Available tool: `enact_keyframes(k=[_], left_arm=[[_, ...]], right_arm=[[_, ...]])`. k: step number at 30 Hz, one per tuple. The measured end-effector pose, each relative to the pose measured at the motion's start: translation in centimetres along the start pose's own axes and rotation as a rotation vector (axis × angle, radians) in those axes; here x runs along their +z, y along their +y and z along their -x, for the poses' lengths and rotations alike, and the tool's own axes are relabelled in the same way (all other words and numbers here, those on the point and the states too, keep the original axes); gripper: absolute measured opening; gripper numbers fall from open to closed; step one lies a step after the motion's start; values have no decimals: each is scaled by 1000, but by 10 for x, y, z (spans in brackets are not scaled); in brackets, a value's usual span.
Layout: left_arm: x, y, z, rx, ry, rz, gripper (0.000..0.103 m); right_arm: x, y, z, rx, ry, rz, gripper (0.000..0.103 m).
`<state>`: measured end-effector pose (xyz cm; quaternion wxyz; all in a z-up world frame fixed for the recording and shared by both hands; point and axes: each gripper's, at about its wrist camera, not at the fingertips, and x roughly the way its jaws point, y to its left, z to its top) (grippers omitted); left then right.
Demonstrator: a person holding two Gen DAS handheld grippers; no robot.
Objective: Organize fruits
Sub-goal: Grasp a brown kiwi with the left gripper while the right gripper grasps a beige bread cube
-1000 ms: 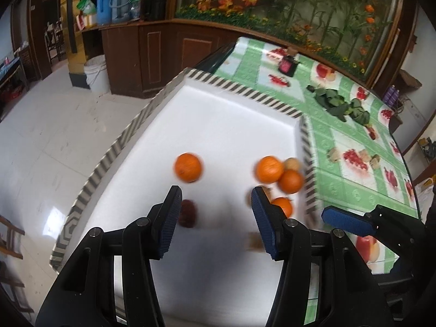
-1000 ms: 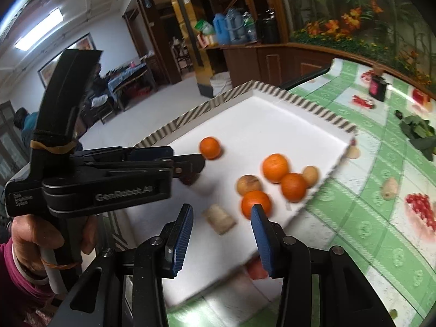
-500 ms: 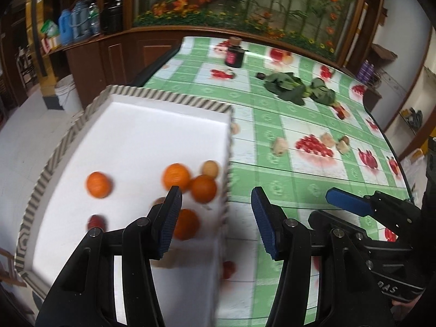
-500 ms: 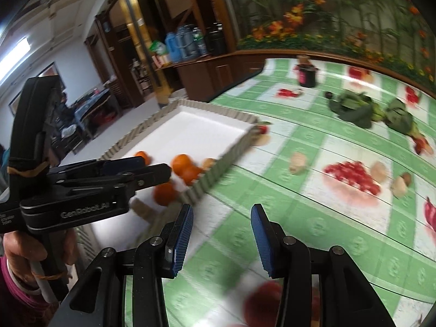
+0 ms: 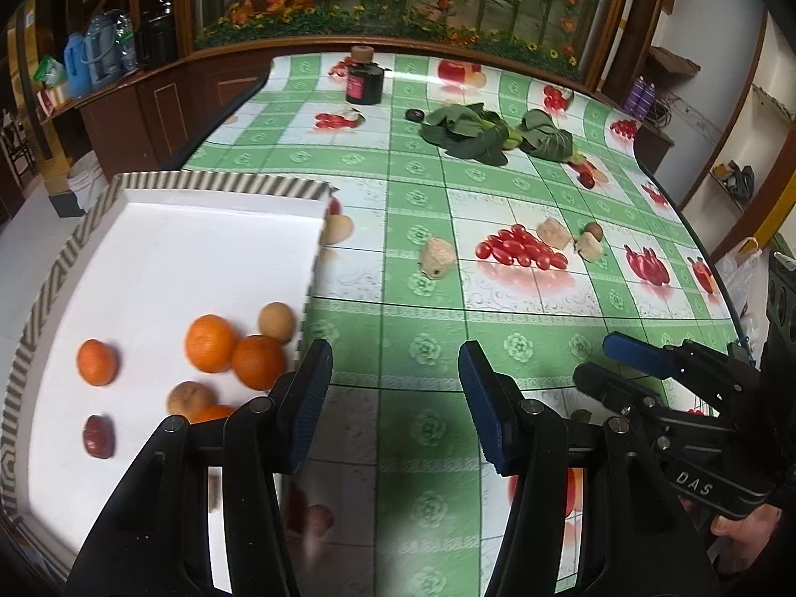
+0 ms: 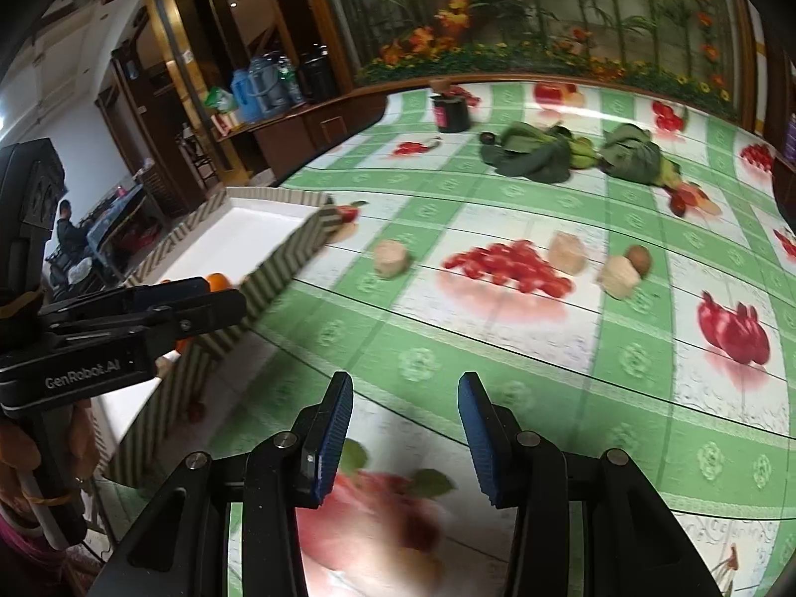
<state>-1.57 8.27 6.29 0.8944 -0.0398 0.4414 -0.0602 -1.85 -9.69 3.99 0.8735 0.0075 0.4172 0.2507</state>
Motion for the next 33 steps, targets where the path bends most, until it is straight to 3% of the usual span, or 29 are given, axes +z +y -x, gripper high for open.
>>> enact_keyframes(k=[12, 20, 26, 33], left_arm=[[18, -9, -31, -32, 73, -3, 53], [35, -16, -45, -26, 88, -8, 53], [49, -24, -52, -14, 89, -22, 53], [62, -25, -66, 9, 86, -5, 53]], right_arm=[[0, -42, 9, -67, -10, -24, 43], [-4, -82, 18, -104, -12, -106, 43], [15, -98, 14, -134, -25, -100, 43], [42, -121, -21, -159, 25, -108, 43]])
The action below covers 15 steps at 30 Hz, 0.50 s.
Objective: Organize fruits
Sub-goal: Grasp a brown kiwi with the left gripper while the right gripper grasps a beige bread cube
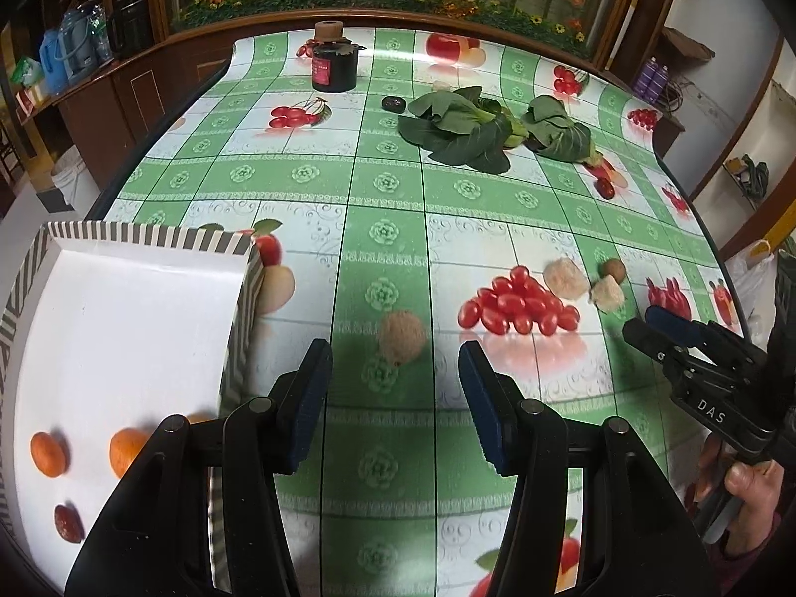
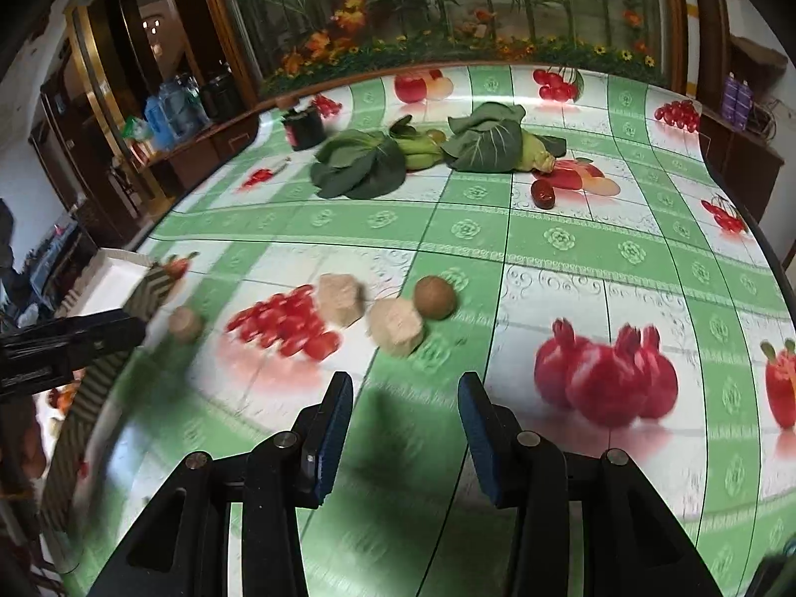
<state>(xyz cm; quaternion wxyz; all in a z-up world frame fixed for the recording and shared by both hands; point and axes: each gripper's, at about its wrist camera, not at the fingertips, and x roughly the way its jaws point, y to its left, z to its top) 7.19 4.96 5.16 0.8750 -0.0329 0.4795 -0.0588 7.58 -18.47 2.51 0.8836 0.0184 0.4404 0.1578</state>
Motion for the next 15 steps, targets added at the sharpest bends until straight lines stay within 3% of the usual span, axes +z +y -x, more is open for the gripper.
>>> enact_keyframes(k=[11, 15], left_arm=[[10, 1, -37, 35, 36, 10, 53], [9, 0, -48, 26, 63, 7, 53]], right_arm=[[14, 14, -30, -18, -17, 76, 43], [12, 17, -27, -12, -18, 73, 31]])
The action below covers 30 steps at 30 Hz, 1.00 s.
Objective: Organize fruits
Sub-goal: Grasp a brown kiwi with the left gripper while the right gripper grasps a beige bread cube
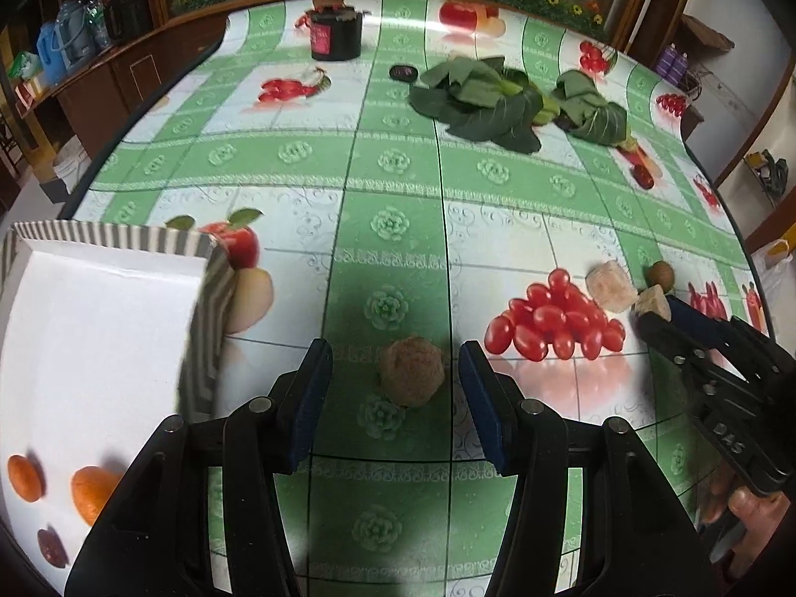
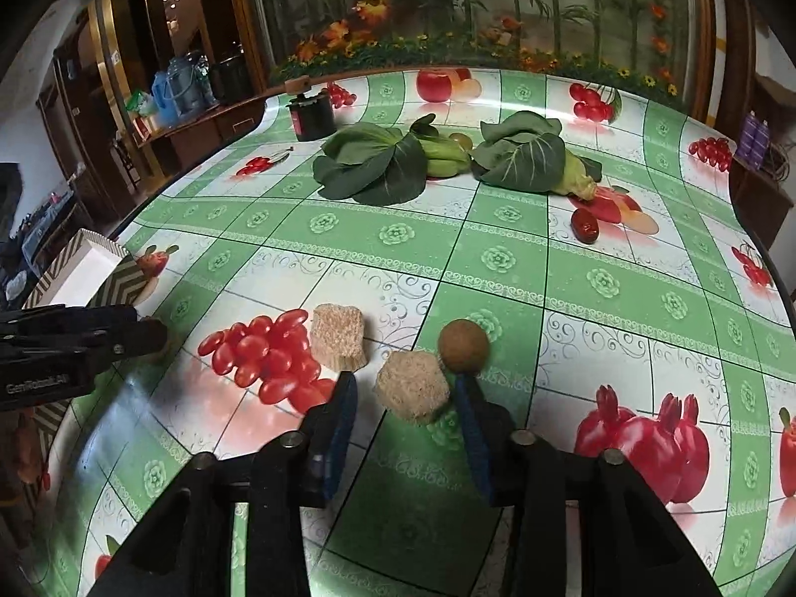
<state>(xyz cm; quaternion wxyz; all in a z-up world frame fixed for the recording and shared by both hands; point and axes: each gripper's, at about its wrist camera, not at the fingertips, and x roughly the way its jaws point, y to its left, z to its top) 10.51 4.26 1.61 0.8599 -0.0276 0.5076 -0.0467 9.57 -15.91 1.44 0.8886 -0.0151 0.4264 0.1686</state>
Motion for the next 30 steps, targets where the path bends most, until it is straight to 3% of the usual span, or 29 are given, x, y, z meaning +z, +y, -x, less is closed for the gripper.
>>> enact_keyframes(k=[4, 7, 20, 26, 30], left_arm=[[-1, -3, -1, -9, -34, -22, 51], [-5, -9, 0, 1, -48, -71, 24], [-47, -9, 49, -117, -69, -82, 24], [-52, -2, 59, -116, -92, -62, 24], [-53, 4, 57, -113, -87, -46, 24]], right_arm=[[-8, -7, 14, 61, -3, -74, 27], [-14, -6, 30, 77, -31, -82, 27], [-46, 19, 76, 86, -98, -23, 25], [-40, 4, 51, 3, -31, -49, 26], [-27, 3, 29, -33, -14, -1, 39]])
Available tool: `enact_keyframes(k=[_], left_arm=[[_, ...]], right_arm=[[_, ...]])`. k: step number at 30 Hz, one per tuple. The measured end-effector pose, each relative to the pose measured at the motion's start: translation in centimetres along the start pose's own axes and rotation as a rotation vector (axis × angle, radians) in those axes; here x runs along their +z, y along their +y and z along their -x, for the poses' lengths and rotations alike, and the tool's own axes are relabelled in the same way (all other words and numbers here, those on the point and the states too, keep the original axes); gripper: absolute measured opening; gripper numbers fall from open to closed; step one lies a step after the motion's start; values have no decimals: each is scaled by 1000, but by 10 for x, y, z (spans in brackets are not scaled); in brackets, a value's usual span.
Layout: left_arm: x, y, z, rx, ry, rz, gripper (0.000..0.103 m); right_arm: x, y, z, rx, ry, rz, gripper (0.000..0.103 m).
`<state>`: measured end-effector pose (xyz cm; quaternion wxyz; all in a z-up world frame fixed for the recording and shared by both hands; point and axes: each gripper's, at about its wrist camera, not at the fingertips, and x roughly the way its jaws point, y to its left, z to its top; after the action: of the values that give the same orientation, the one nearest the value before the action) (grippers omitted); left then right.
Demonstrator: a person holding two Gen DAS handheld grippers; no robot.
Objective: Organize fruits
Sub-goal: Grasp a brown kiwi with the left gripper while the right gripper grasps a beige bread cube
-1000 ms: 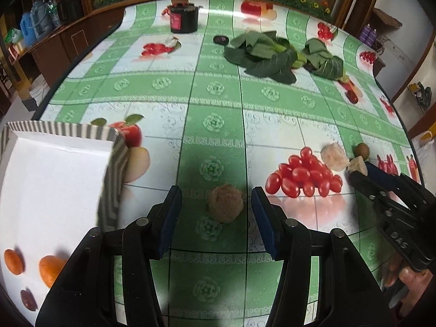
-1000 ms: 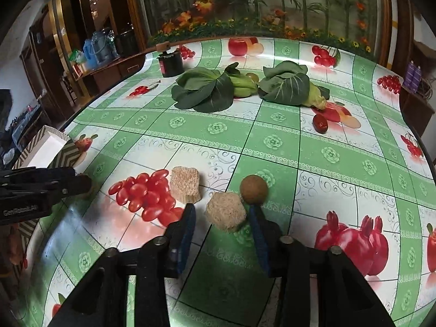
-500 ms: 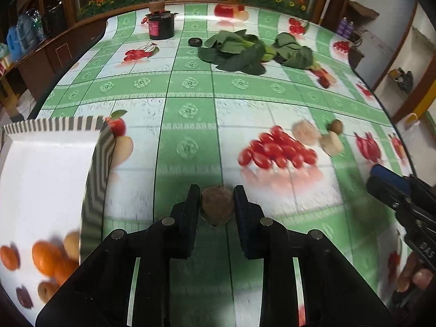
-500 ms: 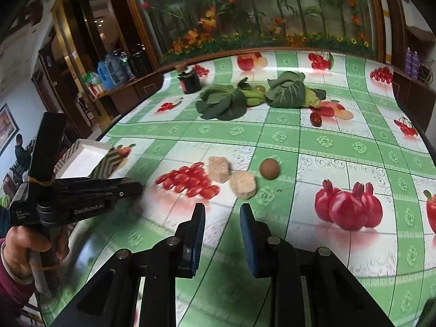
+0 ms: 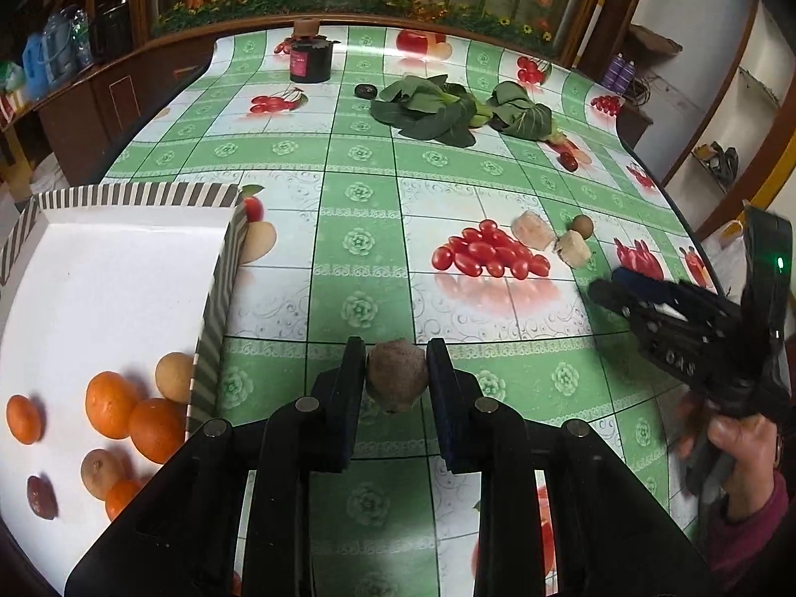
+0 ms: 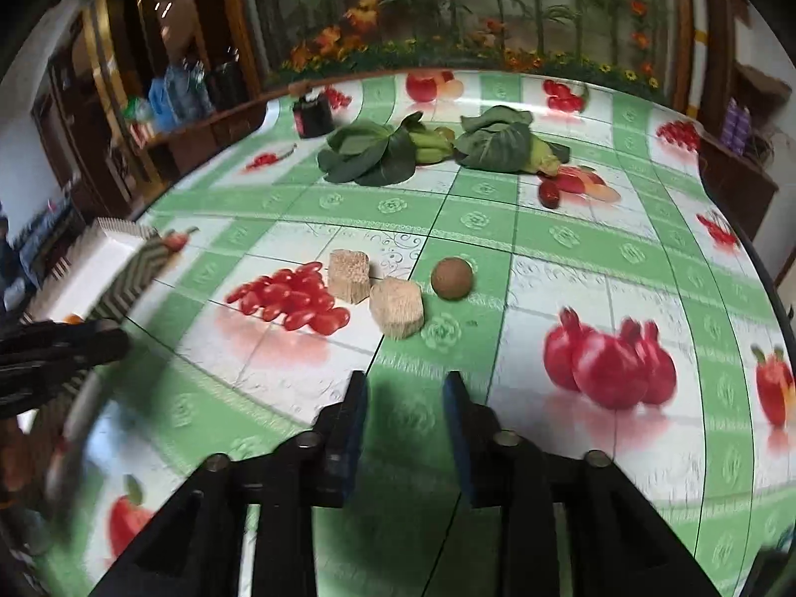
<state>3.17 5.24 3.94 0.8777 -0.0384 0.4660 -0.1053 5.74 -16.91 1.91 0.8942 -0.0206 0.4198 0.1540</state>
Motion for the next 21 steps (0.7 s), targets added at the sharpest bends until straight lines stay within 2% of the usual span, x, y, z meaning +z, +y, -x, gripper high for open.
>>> enact_keyframes(k=[4, 9, 10, 11, 12, 16, 21], left_arm=[[2, 1, 0, 3, 2, 1, 24], [4, 4, 0, 4, -5, 6, 24], [4, 5, -1, 5, -4, 8, 24], [4, 6, -1, 10, -3, 9, 24], [4, 7, -1, 12, -2, 11, 24], [3, 11, -2, 23, 0, 7, 24], [3, 13, -6, 1, 14, 6, 24]], right_arm=[[16, -2, -9, 12, -25, -13, 42], [26, 5, -31, 17, 18, 25, 41], [27, 8, -31, 1, 10, 36, 39], [27, 9, -30, 8, 8, 37, 28], [26, 9, -31, 24, 12, 29, 27], [17, 9, -21, 31, -4, 19, 27], [6, 13, 12, 108, -53, -16, 27]])
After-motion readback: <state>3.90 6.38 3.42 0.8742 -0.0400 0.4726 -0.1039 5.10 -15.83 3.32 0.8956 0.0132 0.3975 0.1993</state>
